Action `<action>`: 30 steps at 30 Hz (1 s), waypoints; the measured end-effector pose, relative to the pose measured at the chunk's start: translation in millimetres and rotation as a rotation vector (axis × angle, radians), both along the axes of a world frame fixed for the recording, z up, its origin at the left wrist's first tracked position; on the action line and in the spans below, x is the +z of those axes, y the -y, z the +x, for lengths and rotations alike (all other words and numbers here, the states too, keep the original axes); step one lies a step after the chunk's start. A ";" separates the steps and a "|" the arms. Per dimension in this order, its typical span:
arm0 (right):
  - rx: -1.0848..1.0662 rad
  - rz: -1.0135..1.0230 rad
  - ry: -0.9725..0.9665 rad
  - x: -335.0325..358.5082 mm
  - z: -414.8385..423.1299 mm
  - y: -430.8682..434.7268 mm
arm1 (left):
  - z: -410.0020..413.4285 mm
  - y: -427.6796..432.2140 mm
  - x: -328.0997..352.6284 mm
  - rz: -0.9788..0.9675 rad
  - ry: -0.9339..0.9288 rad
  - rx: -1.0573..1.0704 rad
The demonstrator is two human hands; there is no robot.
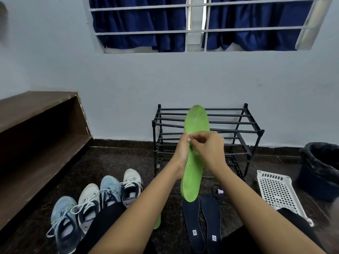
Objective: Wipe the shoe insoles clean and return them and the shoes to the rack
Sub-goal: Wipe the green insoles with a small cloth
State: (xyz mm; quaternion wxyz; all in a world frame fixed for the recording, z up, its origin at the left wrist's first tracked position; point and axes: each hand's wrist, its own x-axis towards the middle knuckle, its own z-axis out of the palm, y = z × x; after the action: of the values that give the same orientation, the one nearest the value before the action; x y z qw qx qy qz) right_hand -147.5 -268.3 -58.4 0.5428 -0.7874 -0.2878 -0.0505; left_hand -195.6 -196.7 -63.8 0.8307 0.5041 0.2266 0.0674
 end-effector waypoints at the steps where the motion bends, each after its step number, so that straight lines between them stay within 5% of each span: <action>1: -0.006 -0.004 -0.009 0.5 2.5 1.6 | -0.4 1.6 -0.7 0.013 -0.016 -0.027; 11: 0.162 -0.167 -0.063 -2.7 -18.5 3.5 | -0.3 -24.6 -4.3 -0.029 -0.041 0.066; 23: 0.049 -0.050 0.011 -3.7 -1.1 6.6 | -3.9 2.8 -7.1 0.058 -0.097 -0.064; 30: 0.123 -0.029 -0.017 -5.9 -21.0 -0.7 | -1.0 -21.3 -2.2 0.031 -0.060 0.084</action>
State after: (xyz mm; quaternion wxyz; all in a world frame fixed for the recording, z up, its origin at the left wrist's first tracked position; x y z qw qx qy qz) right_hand -168.5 -267.6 -64.3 0.5359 -0.7764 -0.3316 -0.0061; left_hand -196.6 -175.4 -66.0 0.8120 0.5088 0.2713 0.0906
